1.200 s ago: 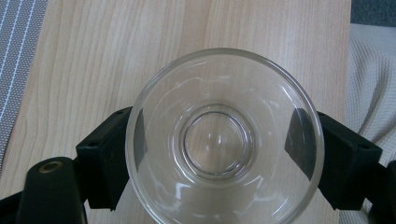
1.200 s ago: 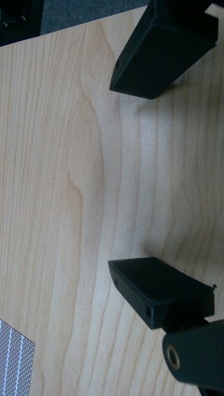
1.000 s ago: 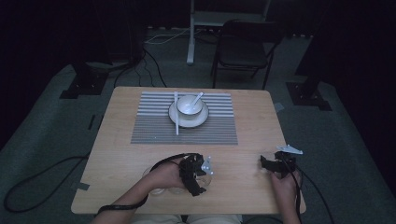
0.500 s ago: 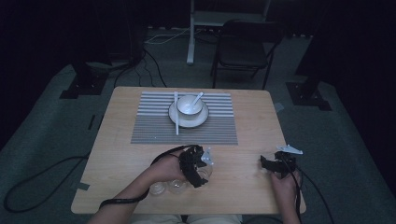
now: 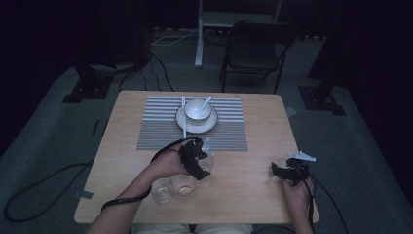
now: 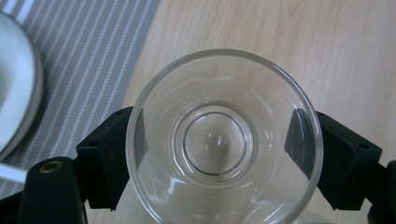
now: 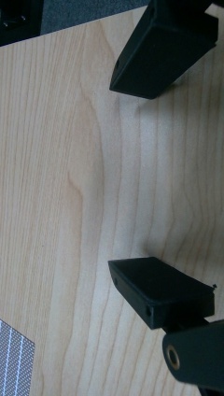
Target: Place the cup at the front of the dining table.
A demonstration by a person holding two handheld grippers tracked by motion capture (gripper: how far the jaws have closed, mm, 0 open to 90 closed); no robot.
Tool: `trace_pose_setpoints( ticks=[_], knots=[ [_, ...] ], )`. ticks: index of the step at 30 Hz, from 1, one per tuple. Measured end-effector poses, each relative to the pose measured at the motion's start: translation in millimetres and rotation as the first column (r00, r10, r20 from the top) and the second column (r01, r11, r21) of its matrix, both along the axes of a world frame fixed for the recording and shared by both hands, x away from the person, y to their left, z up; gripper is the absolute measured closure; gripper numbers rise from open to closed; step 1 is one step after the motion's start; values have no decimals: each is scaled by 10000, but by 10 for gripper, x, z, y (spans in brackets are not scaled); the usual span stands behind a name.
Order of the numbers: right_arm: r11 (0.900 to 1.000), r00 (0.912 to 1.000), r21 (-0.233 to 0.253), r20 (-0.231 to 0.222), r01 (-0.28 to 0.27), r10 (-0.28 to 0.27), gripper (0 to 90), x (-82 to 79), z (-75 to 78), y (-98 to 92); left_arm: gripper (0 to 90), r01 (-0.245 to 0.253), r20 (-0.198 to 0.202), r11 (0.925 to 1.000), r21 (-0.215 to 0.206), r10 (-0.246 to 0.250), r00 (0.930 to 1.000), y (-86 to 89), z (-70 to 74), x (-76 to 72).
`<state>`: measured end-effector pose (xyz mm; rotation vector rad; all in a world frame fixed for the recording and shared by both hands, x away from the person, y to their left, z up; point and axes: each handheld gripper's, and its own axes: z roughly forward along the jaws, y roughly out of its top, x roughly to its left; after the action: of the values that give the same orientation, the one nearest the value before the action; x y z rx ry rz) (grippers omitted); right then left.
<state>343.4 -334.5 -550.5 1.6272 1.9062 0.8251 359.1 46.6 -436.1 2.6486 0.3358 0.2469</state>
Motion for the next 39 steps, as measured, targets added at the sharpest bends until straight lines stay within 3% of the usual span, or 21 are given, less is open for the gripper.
trace_pose_setpoints(
  ticks=[3, 7, 17, 25, 27, 28, 32, 33, 34, 37, 38, 39],
  knots=[
    [10000, 10000, 3, 2, 2, -2, 122, 0, 0, 0, 182, -52, -291, 9999, 119, 55, 9996, 50, -18, 67],
    [10000, 10000, 2, 0, 1, -1, 122, 0, 0, 0, 182, -383, -126, 9982, 469, 389, 9992, 128, -69, 139],
    [10000, 10000, 1, 3, 4, -4, 122, 0, 0, 0, 182, -1143, -224, 9926, 398, 1153, 9931, 460, -45, 232],
    [10000, 10000, 10, -4, 50, -50, 122, -2, 0, -1, 182, -1695, -168, 9837, 598, 1708, 9852, 692, -47, 258],
    [10000, 10000, 5, -2, 69, -69, 122, -3, 0, -1, 182, -1917, -214, 9804, 462, 1929, 9810, 786, -45, 277],
    [10000, 10000, 7, 2, 75, -75, 122, -4, 0, -1, 182, -2207, -301, 9748, 320, 2216, 9747, 893, -42, 311],
    [10000, 10000, 5, 2, 74, -74, 122, -4, 0, -2, 182, -2730, -72, 9614, 347, 2734, 9619, 1060, -41, 368],
    [10000, 10000, 4, 3, 73, -73, 122, -4, 0, -2, 182, -2730, -72, 9614, 347, 2734, 9619, 1060, -41, 368],
    [10000, 10000, 5, 1, 75, -75, 122, -4, 0, -1, 182, -2944, -56, 9550, 371, 2948, 9555, 1118, -43, 398],
    [10000, 10000, 5, 2, 75, -75, 122, -4, 0, -1, 182, -3098, -22, 9501, 359, 3100, 9507, 1162, -42, 424],
    [10000, 10000, 4, 2, 74, -74, 122, -4, 0, -2, 182, -3311, 12, 9430, 320, 3313, 9435, 1196, -35, 456],
    [10000, 10000, 4, 2, 74, -74, 122, -4, 0, -1, 182, -3311, 12, 9430, 320, 3313, 9435, 1196, -35, 456]
  ],
)
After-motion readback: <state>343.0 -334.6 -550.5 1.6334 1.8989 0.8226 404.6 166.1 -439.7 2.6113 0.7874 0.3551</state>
